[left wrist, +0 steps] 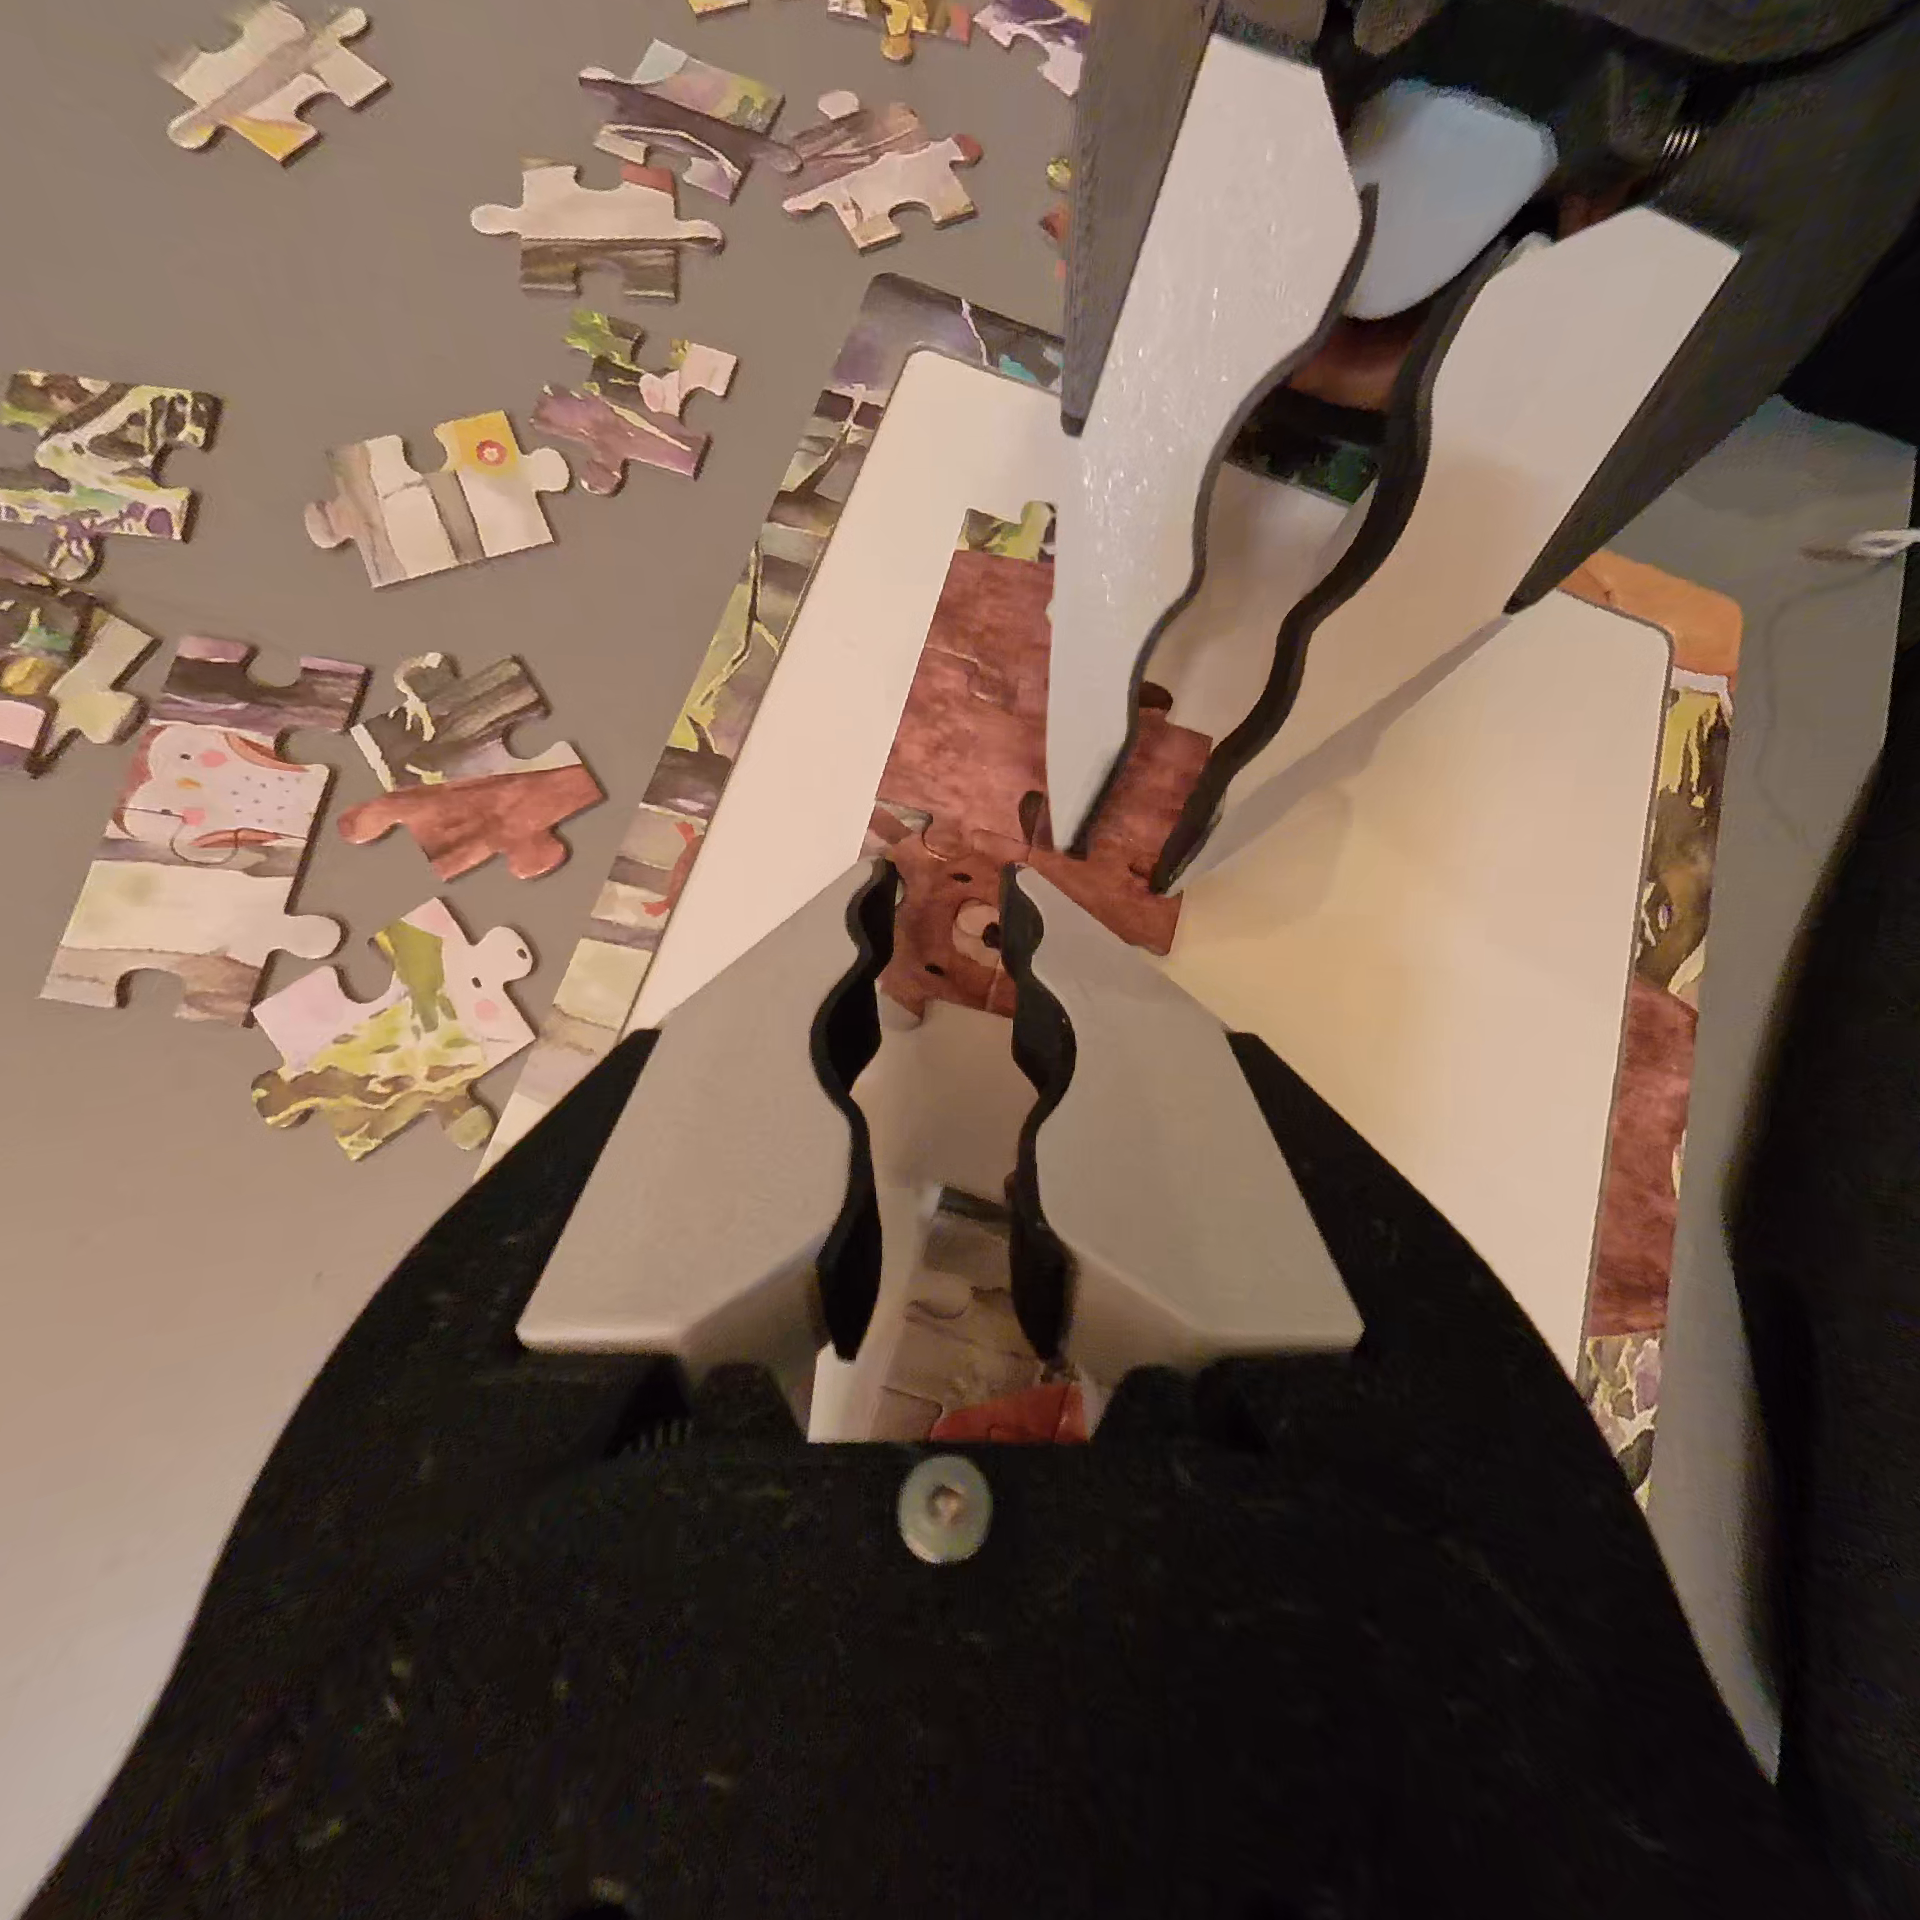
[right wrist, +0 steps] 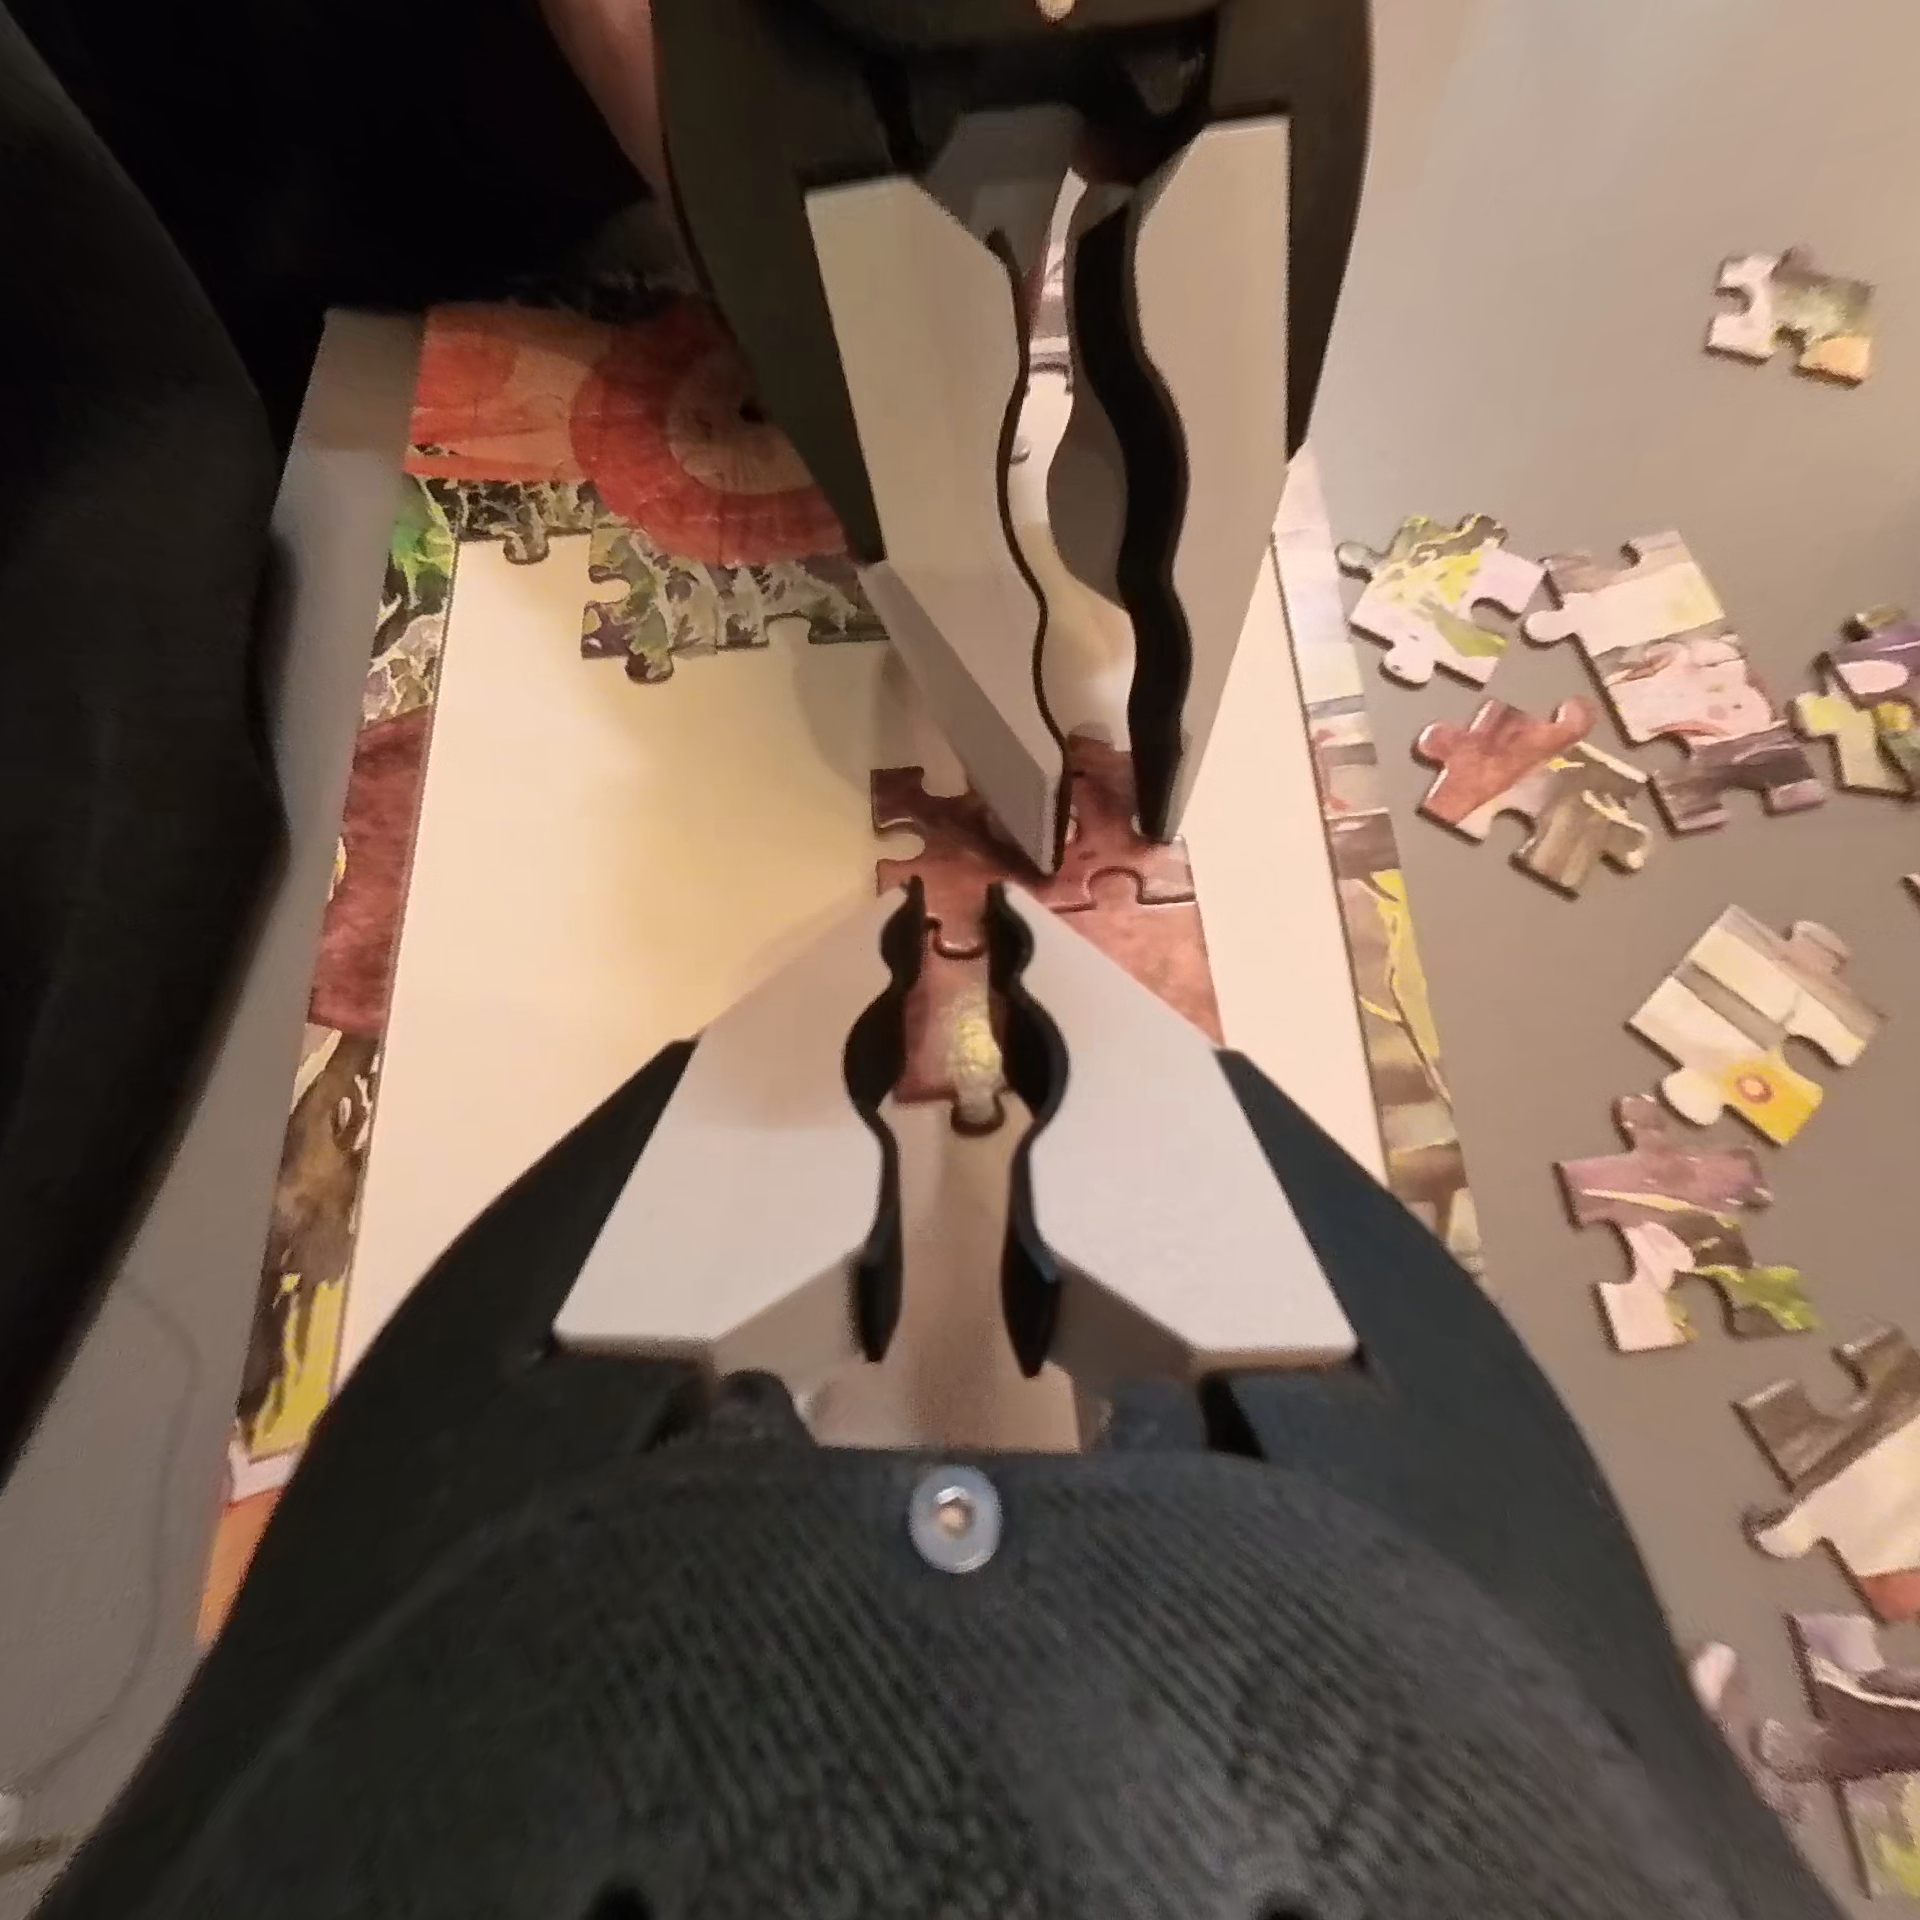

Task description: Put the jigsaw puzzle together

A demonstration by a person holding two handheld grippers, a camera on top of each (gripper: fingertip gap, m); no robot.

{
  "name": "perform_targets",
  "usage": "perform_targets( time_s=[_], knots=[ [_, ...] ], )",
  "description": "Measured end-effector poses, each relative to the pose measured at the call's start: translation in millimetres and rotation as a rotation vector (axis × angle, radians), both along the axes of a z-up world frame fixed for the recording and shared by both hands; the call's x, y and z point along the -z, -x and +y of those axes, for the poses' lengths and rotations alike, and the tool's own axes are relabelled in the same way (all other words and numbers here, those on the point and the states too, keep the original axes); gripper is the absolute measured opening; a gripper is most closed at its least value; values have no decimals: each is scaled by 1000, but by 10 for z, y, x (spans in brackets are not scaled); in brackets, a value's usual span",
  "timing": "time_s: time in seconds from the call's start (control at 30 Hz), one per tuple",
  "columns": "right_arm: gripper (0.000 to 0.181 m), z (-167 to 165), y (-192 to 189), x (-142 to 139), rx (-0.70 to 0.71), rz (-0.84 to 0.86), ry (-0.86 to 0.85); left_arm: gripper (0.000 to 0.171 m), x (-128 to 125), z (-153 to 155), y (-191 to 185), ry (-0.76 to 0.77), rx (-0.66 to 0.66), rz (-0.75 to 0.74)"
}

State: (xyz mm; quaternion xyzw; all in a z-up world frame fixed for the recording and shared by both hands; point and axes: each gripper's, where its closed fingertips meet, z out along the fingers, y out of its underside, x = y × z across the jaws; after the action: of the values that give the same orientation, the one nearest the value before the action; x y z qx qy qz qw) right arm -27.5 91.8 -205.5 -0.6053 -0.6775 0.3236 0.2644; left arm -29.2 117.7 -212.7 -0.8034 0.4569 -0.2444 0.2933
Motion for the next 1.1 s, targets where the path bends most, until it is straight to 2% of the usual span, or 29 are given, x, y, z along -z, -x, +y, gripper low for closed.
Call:
perform_targets(
  time_s=[0.07, 0.27, 0.47, 0.77, 1.1],
  knots=[
    [0, -2, 4, 34, 1, -12, 4, 19, 4, 0, 3, -6, -1, 7],
    [0, 0, -9, 34, 3, -22, 5, 17, 2, -6, 3, -9, 6, 6],
    [0, 1, -9, 34, 5, -19, 14, 0, -49, 91, -1, -38, -36, -21],
    [0, -1, -10, 36, 3, -23, -7, 0, 2, 141, -38, -15, -92, 7],
    [0, -2, -8, 37, 3, -20, -7, 0, -2, 42, 20, -13, -54, 40]
  ],
)
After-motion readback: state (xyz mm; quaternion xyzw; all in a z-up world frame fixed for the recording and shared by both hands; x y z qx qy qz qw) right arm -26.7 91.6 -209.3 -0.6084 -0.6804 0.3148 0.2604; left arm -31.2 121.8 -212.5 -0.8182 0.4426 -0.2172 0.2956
